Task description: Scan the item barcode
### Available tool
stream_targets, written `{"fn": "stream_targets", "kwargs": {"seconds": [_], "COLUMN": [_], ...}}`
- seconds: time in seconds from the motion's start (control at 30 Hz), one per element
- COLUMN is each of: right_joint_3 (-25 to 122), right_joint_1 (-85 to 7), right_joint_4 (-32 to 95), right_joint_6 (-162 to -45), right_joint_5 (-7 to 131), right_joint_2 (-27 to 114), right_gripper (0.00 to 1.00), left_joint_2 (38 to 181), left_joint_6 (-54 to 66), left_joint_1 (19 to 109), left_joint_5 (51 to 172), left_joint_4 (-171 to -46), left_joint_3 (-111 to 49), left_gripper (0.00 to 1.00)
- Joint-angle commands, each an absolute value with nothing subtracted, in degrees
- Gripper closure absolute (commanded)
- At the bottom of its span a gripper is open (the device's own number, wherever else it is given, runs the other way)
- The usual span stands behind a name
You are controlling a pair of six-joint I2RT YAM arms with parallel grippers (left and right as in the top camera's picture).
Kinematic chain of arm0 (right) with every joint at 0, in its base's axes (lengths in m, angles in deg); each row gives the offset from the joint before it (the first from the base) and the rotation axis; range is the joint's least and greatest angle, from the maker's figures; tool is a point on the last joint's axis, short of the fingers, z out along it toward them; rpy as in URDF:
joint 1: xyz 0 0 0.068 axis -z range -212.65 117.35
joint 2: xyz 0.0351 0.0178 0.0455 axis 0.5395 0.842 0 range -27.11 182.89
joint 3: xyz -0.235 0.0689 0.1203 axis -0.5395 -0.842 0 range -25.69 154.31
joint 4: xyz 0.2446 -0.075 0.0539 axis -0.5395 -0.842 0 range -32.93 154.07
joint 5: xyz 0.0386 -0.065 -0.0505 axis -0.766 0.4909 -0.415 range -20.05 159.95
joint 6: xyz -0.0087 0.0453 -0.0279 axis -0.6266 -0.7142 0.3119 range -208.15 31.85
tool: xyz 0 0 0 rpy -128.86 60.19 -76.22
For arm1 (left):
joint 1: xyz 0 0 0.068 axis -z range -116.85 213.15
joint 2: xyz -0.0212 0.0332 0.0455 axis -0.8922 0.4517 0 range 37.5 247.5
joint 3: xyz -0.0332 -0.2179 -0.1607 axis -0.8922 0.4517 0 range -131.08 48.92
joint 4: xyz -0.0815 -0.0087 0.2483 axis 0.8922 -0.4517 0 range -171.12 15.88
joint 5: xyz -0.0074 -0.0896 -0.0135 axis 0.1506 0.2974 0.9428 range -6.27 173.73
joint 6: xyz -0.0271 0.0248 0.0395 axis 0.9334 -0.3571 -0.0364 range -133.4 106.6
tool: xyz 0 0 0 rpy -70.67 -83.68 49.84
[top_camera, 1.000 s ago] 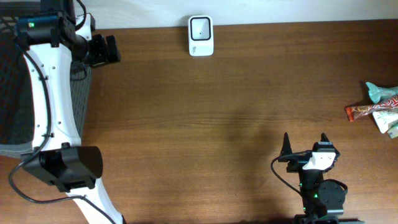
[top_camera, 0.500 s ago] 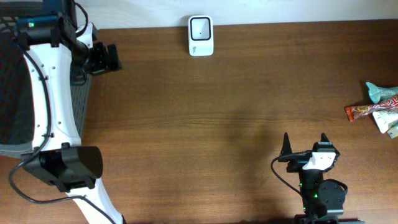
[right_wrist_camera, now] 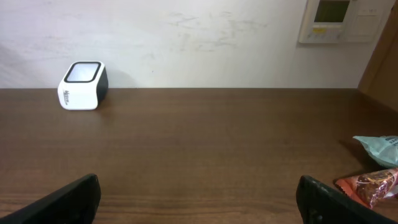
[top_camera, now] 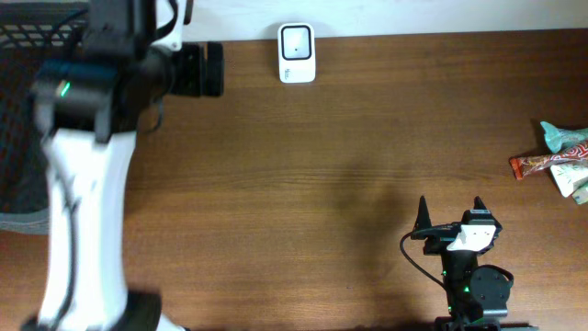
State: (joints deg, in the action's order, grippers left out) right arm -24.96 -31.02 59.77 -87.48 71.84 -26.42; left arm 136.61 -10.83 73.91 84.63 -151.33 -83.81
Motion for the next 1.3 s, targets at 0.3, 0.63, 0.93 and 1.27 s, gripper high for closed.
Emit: {"fn": "stream_targets", "kwargs": {"seconds": [0.3, 0.63, 0.93, 1.27], "right_joint_3": [-25.37, -25.37, -25.37, -25.37], "right_joint_1": [-30.74, -30.74, -30.74, -30.74], "right_joint_4": [59.47, 59.49, 59.49, 59.49], "right_joint_6": [-87.09, -87.09, -87.09, -87.09], "right_joint_5": [71.73, 71.73, 71.73, 71.73], "right_joint_2": [-26.92, -26.92, -26.92, -26.9], "right_gripper": [0.01, 0.01, 0.01, 0.01], "left_joint_2": [77.4, 52.72, 44.87, 37.79], "left_joint_6": [-12.16, -12.14, -12.14, -12.14], "left_joint_1": [68.56, 62.15, 62.15, 62.11], "left_joint_5": [81.18, 82.29, 87.67, 91.43], "left_joint_4": [-121.12, -118.32, -93.08, -73.91], "left_joint_3": [-12.14, 6.61, 22.46, 38.22], "left_gripper": [0.01, 0.01, 0.01, 0.01]}}
